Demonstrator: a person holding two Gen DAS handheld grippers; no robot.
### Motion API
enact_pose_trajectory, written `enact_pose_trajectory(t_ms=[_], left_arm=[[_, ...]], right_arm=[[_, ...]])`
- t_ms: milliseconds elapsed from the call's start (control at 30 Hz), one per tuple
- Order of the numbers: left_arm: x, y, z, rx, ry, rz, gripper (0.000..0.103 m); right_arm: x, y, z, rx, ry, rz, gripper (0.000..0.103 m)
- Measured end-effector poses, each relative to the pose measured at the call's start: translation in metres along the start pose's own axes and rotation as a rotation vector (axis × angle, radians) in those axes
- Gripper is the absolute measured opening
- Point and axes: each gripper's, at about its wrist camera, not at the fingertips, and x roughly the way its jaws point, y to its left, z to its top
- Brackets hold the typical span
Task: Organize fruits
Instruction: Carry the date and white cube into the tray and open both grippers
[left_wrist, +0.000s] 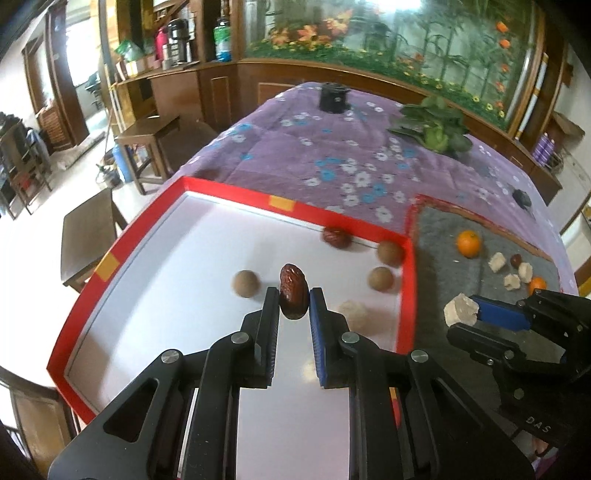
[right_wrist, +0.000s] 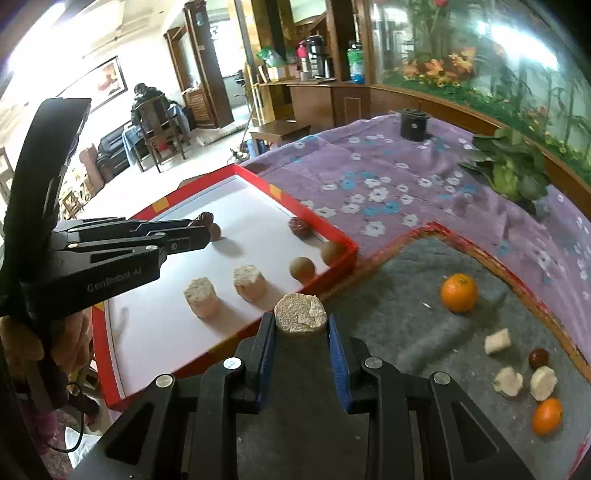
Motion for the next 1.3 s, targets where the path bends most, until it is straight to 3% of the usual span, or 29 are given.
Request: enact_pose_trajectory(t_ms=[700, 1300], left_arm=[[0.028, 0.030, 0.001, -0.064, 0.045, 0.036, 0.016], [0.037, 0.028, 0.006, -0.048, 0.048, 0.061, 0.016]], right_arm=[[0.054, 0.022, 0.037, -0.058, 0.059, 0.032, 0.027], [0.102, 0.026, 0.061, -0.086, 0.101, 0.030, 0.027]])
